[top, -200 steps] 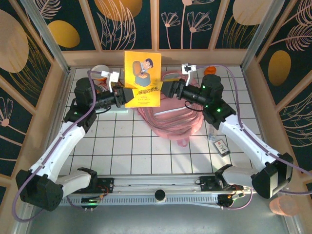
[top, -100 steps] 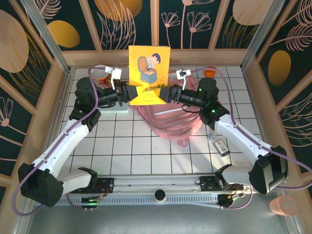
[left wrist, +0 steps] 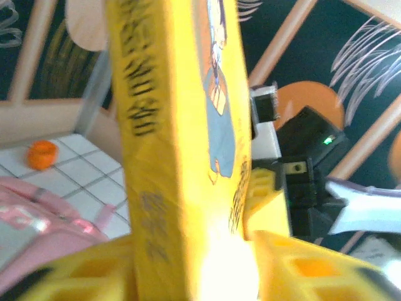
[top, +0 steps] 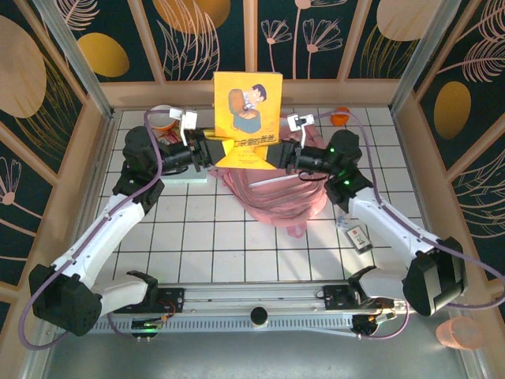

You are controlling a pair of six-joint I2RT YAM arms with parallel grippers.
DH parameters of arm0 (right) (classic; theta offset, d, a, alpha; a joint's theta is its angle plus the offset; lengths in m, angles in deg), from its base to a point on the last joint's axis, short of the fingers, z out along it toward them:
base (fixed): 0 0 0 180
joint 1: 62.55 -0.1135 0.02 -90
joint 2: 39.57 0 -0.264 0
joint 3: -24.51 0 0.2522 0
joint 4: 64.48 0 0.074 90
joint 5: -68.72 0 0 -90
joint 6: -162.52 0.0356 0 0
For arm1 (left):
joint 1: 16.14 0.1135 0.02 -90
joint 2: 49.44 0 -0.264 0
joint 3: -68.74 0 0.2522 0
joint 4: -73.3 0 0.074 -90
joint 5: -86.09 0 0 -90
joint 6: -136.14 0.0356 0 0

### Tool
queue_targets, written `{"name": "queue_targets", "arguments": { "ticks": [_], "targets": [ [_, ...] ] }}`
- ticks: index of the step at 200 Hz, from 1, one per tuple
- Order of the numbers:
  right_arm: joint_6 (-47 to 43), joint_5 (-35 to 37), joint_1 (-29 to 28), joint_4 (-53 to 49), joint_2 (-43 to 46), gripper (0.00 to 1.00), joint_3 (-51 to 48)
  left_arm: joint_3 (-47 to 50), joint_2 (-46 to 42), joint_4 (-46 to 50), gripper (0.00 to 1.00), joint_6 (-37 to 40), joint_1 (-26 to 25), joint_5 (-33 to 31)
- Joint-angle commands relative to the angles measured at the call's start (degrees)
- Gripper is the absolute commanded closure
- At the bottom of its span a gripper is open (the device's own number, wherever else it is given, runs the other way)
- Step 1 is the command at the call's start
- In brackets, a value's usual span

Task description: Pack the student bag

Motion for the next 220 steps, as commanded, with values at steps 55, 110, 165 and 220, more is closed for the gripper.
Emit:
{"name": "queue_targets", "arguments": {
  "ticks": [55, 110, 165, 220],
  "targets": [
    [-56.5, 21.6, 3.7, -49.5, 14.5, 1.0, 5.5, -6.7, -5.0, 27.4, 0.22, 49.2, -0.1, -12.3],
    [-85.1, 26.4, 3.1, -62.5, 13.9, 1.0, 6.3, -9.3, -0.8, 35.7, 0.17, 67.9, -1.2, -6.1],
    [-93.1, 29.5, -0.4, -67.2, 9.0, 1.0, 9.4, -11.1, 5.0, 42.8, 0.15, 76.2, -7.2, -7.0],
    [-97.0, 27.4, -1.7, -68.6, 5.8, 1.0, 12.0, -12.0, 8.9, 39.6, 0.29, 72.6, -10.1, -4.5]
  ]
}}
